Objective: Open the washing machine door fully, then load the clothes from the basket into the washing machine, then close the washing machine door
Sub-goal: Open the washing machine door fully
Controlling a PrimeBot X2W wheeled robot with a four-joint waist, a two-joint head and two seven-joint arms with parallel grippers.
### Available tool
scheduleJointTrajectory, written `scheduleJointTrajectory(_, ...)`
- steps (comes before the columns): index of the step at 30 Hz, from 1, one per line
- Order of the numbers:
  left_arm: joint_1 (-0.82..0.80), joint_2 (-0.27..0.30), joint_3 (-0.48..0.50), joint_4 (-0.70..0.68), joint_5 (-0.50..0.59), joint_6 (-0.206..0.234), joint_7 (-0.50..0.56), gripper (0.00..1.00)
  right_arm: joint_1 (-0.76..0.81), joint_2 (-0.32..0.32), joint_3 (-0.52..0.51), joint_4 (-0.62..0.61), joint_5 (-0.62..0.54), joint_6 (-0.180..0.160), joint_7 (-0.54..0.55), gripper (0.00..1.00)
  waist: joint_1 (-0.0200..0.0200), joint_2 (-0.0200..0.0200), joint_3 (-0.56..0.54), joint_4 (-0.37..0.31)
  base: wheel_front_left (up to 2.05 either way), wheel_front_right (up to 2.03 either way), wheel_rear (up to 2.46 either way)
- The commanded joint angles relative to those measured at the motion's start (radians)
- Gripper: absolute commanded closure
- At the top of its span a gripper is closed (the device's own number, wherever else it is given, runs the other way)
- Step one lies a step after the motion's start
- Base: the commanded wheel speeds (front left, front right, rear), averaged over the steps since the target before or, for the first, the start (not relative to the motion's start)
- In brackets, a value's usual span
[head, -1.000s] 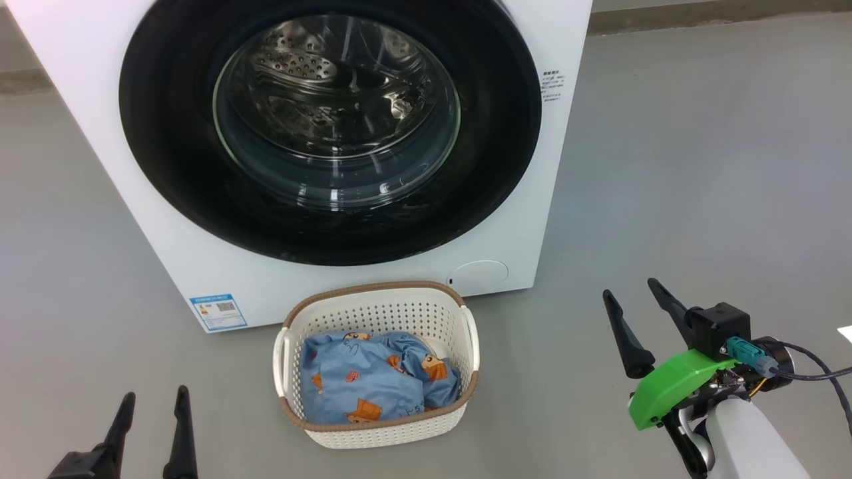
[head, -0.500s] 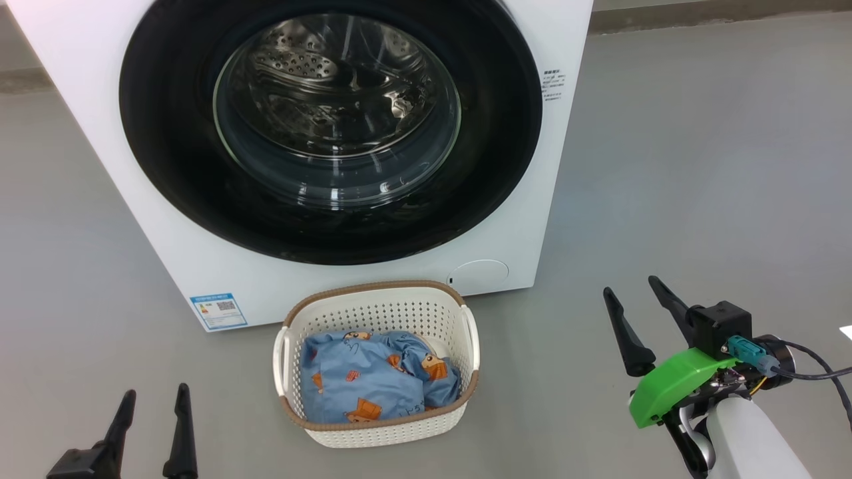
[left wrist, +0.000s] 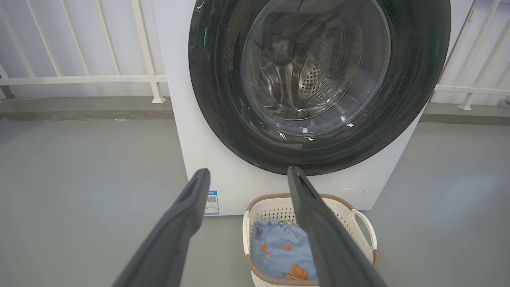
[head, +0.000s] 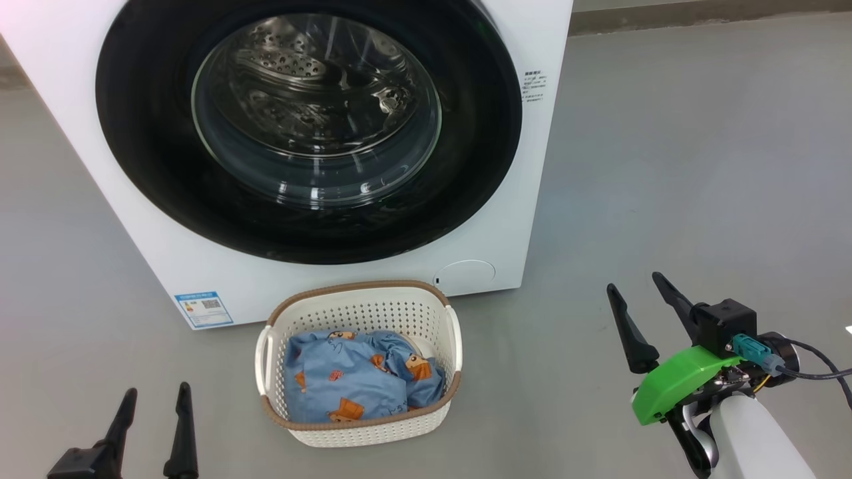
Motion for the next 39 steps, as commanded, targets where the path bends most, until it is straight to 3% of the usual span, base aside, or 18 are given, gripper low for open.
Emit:
scheduleJointTrajectory(1,-0.047,0.017,0.037,-0.028,0.003,-0.001,-0.012,0.0,-0.001,0.0,0.015,-0.028,-0.001,-0.001,-0.012,0.0,0.0,0.0,0.0,0.001,0.44,0.44,-0.87)
scheduleJointTrajectory(21,-0.051,0.01,0.06,-0.051,0.014,-0.003,-0.012,0.0,0.0,0.002,0.005,-0.033,0.0,-0.001,-0.012,0.0,0.0,0.0,0.009,0.007,0.9,0.89,-1.79)
scheduleJointTrajectory(39,-0.04,0.016,0.034,-0.073,-0.005,-0.003,-0.012,0.0,-0.001,0.002,0.003,-0.048,0.003,-0.001,-0.012,0.0,0.0,0.0,0.015,0.012,0.11,0.11,-0.21)
